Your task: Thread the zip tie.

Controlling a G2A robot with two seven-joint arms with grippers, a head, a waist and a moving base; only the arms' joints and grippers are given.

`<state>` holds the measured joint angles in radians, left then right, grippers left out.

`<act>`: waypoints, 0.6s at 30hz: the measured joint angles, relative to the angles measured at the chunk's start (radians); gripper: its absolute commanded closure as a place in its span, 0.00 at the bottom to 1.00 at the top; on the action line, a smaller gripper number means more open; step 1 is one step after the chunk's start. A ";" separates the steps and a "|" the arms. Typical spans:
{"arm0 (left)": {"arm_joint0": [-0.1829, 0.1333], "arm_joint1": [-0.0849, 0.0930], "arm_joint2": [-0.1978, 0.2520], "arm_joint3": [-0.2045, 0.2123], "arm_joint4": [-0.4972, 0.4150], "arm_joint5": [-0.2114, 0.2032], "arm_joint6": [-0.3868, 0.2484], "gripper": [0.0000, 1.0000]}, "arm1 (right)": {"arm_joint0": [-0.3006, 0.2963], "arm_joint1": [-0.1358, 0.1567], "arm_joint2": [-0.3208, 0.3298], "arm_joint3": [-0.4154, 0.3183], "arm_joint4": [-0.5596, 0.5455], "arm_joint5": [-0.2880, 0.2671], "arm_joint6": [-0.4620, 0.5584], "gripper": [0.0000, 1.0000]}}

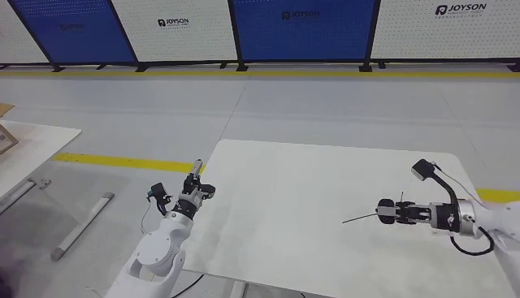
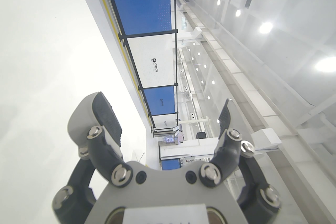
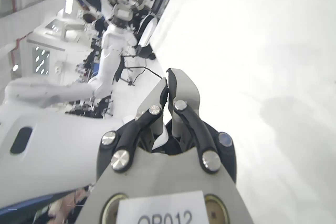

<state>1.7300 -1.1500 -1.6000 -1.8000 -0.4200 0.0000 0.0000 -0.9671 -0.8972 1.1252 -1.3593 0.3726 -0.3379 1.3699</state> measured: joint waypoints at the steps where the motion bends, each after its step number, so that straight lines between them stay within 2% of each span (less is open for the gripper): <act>1: 0.000 0.000 0.000 0.000 0.000 0.000 0.000 0.00 | 0.008 -0.005 -0.017 0.002 0.009 -0.004 0.013 1.00; 5: 0.000 0.000 0.000 0.000 0.000 0.000 0.000 0.00 | 0.052 -0.039 -0.142 0.010 0.046 -0.002 0.021 1.00; 9: 0.000 0.000 0.000 0.000 0.000 0.000 0.000 0.00 | 0.114 -0.070 -0.263 0.068 0.122 -0.002 0.020 1.00; 11: 0.000 0.000 0.000 0.000 0.000 0.000 0.000 0.00 | 0.124 -0.072 -0.279 0.077 0.152 -0.002 0.020 1.00; 18: 0.000 0.000 0.000 0.000 0.000 0.000 0.000 0.00 | 0.122 -0.072 -0.274 0.075 0.139 -0.002 0.020 1.00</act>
<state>1.7300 -1.1500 -1.6000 -1.8000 -0.4200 0.0000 0.0000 -0.8453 -0.9688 0.8507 -1.2844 0.5114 -0.3400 1.3900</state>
